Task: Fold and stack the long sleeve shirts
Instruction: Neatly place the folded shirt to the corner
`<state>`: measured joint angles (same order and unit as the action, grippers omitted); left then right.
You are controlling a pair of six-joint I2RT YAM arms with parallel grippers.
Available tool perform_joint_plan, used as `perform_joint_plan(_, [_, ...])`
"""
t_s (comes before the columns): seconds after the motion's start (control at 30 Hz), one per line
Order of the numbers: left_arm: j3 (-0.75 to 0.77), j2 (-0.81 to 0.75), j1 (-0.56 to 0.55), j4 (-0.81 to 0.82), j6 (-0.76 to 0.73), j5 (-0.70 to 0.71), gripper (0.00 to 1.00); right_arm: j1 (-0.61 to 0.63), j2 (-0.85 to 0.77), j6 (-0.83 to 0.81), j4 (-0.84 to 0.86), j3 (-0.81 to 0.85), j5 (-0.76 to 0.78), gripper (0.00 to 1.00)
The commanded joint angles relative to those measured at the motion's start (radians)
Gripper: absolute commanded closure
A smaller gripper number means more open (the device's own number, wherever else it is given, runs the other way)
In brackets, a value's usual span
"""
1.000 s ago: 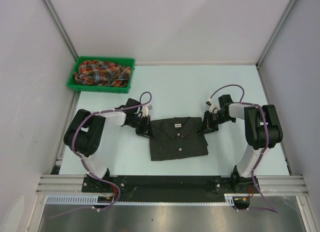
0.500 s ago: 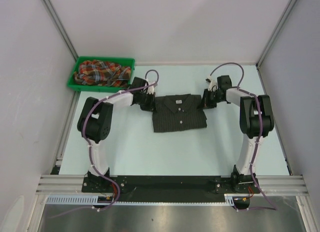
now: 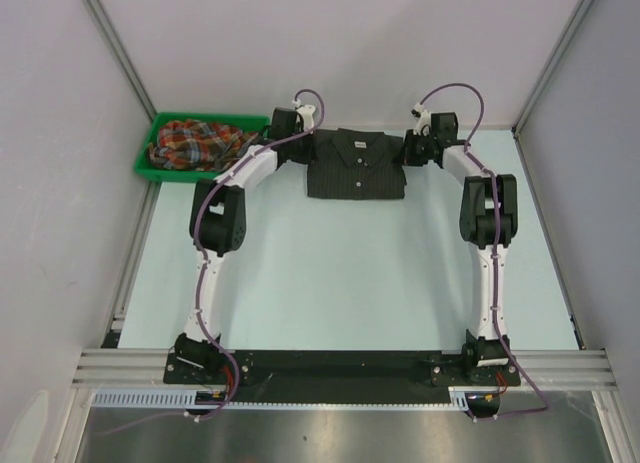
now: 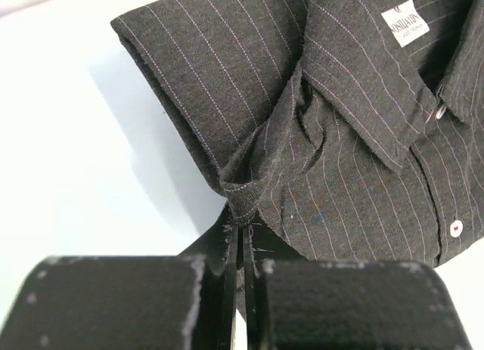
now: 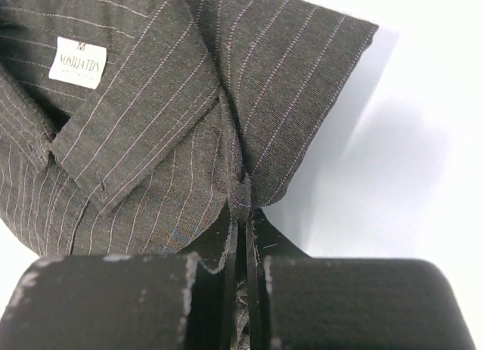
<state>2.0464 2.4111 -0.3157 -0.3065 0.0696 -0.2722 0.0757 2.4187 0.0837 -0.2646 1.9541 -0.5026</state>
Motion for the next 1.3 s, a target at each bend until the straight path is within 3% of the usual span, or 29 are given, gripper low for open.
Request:
perform_joint_plan(0.0, [0.072, 0.035, 0.010, 0.119, 0.015, 0.045, 1.00, -0.017, 0.040, -0.018, 0.128, 0.098, 0.071, 1.00])
perform_joint_plan(0.4, [0.184, 0.108, 0.032, 0.153, 0.024, 0.067, 0.99, -0.024, 0.169, -0.024, 0.186, 0.264, 0.130, 1.00])
perform_joint_plan(0.43, [0.186, 0.106, 0.033, 0.153, 0.029, 0.073, 0.94, -0.022, 0.168, -0.021, 0.189, 0.261, 0.133, 0.93])
perform_joint_plan(0.47, [0.182, 0.105, 0.033, 0.156, 0.029, 0.080, 0.76, -0.021, 0.165, -0.022, 0.188, 0.259, 0.134, 0.68])
perform_joint_plan(0.53, [0.172, 0.095, 0.041, 0.171, 0.033, 0.087, 0.65, -0.022, 0.140, -0.027, 0.186, 0.262, 0.147, 0.39])
perform_joint_plan(0.57, [0.172, 0.076, 0.046, 0.179, 0.041, 0.079, 0.52, -0.025, 0.123, -0.033, 0.188, 0.267, 0.151, 0.33])
perform_joint_plan(0.7, [0.175, -0.039, 0.070, 0.179, 0.030, 0.077, 0.29, -0.040, 0.033, -0.073, 0.148, 0.324, 0.154, 0.13])
perform_joint_plan(0.77, [0.179, -0.102, 0.072, 0.132, -0.008, 0.061, 0.09, -0.053, -0.041, -0.081, 0.110, 0.350, 0.138, 0.03])
perform_joint_plan(0.83, [0.216, -0.193, 0.070, 0.063, -0.048, 0.042, 0.01, -0.063, -0.131, -0.081, 0.062, 0.355, 0.116, 0.00])
perform_joint_plan(0.97, [0.210, -0.363, 0.070, -0.161, -0.067, 0.022, 0.00, -0.065, -0.306, -0.137, -0.067, 0.309, 0.056, 0.00])
perform_joint_plan(1.27, [-0.191, -0.826, 0.070, -0.414, -0.194, -0.245, 0.01, -0.057, -0.725, -0.220, -0.361, -0.102, -0.071, 0.00])
